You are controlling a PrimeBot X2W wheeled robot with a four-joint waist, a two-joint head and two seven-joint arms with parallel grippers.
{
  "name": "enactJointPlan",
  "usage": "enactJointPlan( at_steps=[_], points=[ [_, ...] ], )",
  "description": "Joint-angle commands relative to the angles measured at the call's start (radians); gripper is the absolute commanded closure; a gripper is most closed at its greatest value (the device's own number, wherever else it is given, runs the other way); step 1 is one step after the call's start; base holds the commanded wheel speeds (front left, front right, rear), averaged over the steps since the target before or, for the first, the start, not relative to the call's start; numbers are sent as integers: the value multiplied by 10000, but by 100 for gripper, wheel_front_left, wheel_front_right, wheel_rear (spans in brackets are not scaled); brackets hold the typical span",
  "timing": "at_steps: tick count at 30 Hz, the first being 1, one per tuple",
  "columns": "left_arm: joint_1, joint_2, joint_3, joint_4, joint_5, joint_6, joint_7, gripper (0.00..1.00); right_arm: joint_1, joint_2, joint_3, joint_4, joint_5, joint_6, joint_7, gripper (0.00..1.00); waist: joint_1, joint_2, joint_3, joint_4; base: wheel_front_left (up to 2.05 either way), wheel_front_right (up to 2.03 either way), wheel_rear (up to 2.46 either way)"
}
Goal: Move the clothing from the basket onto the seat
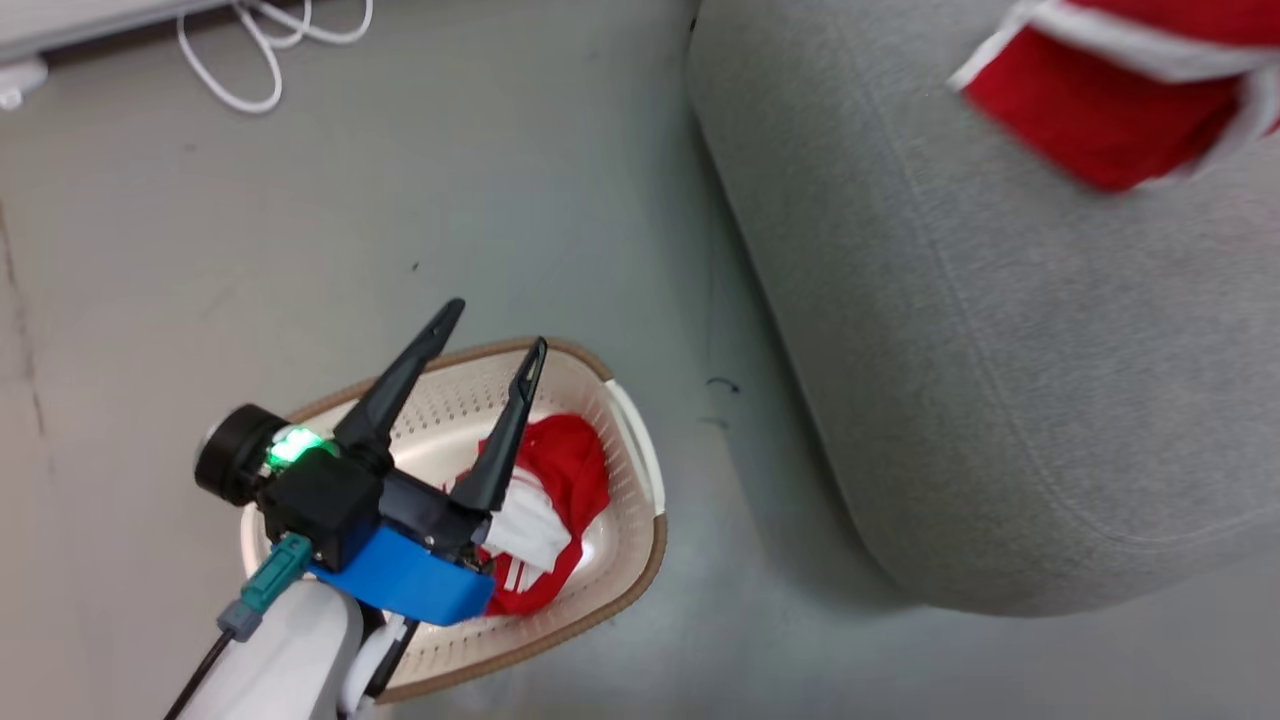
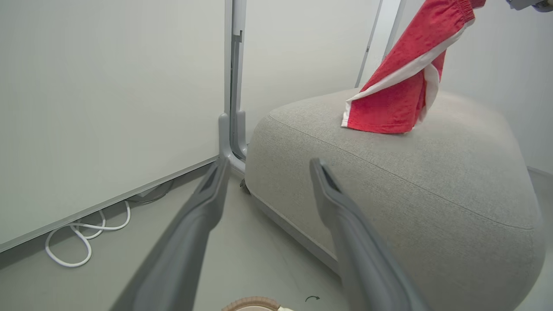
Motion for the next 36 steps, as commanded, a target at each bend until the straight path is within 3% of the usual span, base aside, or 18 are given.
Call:
enactJointPlan(
  at_steps=[1, 8, 14, 23, 24, 25, 26, 36],
  points=[
    [-292, 44, 45, -137, 75, -69, -44, 0, -286, -252, -322, -143, -171, 5, 119, 100, -1, 0, 749, 554, 0, 0, 0],
    [-701, 212, 176, -638, 268, -69, -44, 0, -562, -881, -2484, -490, -1233, 5, 808, 100, -1, 0, 1768, 1000, 0, 0, 0],
    [-831, 305, 209, -815, 344, -70, -44, 0, 94, -462, -3885, -140, -1951, 5, 985, 100, -1, 0, 2261, 1242, 0, 0, 0],
    [-968, 454, 206, -870, 386, -70, -45, 0, 582, 159, -5123, 941, -3231, 5, 888, 100, -1, 0, 2581, 1308, 0, 0, 0],
    [-977, 468, 216, -852, 382, -70, -45, 0, 566, 222, -5170, 1024, -3374, 5, 861, 86, -1, 0, 2578, 1300, 0, 0, 0],
    [-983, 474, 229, -831, 378, -70, -45, 0, 536, 265, -5168, 1071, -3528, 5, 795, 49, -1, 0, 2556, 1289, 0, 0, 0],
    [-985, 474, 236, -810, 371, -70, -45, 0, 502, 290, -5141, 1107, -3653, 5, 730, 0, -1, 0, 2525, 1276, 0, 0, 0],
    [-815, 41, 81, -551, 191, -70, -45, 0, 951, 401, -4433, 1476, -4672, 5, 675, 0, -1, 0, 1386, 1329, 0, 0, 0]
  ],
)
